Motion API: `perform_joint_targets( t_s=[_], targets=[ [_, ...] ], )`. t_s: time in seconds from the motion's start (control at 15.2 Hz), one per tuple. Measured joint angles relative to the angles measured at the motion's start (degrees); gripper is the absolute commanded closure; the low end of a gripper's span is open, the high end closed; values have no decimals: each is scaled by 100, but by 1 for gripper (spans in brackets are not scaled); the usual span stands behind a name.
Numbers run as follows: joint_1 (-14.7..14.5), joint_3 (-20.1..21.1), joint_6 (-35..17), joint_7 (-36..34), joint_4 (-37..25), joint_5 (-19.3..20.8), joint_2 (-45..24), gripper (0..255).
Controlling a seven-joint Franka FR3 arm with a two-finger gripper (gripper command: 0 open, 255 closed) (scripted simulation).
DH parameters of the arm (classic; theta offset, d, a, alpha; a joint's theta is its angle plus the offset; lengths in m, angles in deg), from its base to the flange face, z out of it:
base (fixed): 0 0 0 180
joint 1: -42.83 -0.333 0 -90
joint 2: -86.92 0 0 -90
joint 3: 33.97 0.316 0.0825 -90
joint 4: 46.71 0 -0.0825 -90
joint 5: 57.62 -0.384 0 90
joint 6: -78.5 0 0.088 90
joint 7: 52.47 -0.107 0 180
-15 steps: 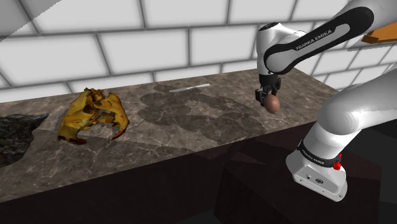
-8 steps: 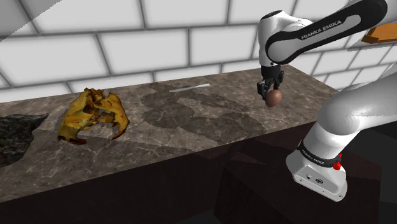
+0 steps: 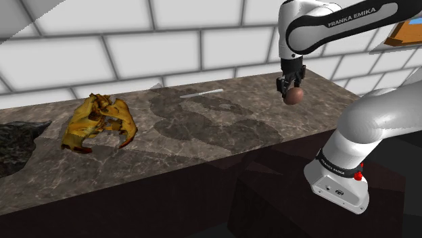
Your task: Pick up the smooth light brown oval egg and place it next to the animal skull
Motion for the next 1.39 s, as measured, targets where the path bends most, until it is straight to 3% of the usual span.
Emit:
perform_joint_targets(
  t_s=[1.39],
  targets=[
    [1,32,1679,344,-1461,-78,250,255]
  ],
)
